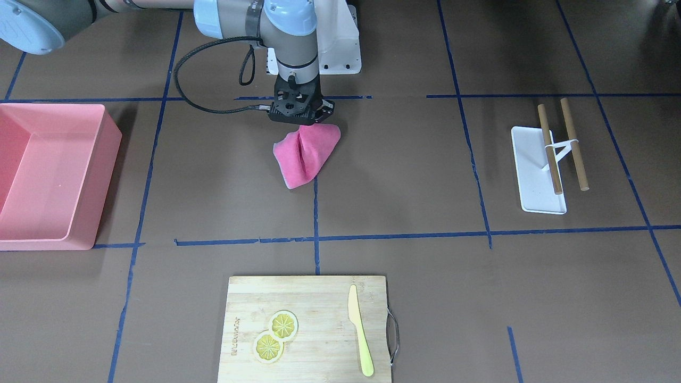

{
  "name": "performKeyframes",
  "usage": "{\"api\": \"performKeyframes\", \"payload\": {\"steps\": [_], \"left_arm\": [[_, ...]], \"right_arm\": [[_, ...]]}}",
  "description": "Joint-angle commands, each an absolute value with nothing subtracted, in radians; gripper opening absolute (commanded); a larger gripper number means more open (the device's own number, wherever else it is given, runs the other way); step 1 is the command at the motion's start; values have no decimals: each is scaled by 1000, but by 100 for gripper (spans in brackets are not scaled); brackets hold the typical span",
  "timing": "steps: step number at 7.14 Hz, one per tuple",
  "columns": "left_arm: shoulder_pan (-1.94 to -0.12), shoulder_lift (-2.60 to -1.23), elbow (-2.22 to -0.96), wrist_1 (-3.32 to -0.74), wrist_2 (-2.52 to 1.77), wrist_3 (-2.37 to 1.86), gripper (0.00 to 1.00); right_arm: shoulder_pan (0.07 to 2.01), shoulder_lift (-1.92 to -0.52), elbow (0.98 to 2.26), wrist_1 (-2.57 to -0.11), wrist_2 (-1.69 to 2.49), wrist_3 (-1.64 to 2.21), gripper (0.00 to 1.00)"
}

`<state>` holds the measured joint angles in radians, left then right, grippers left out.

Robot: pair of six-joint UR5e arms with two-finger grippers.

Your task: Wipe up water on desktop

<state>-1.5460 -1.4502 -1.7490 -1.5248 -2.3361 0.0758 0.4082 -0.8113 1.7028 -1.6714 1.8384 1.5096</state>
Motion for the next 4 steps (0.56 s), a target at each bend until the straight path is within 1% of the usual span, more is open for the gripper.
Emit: {"api": "performKeyframes", "payload": {"steps": [1, 2, 4], "left_arm": [[-1545, -1450, -1741, -1525, -2336, 75, 100], [-1546, -1445, -1743, -1523, -2336, 75, 100], [-1545, -1440, -1744, -1523, -2336, 75, 100]], "right_arm": [[426, -964, 1802, -1649, 1844, 1417, 0], [442, -1097, 1919, -1649, 1848, 1305, 0], [523, -1323, 2063, -1644, 1867, 1101, 0]]}}
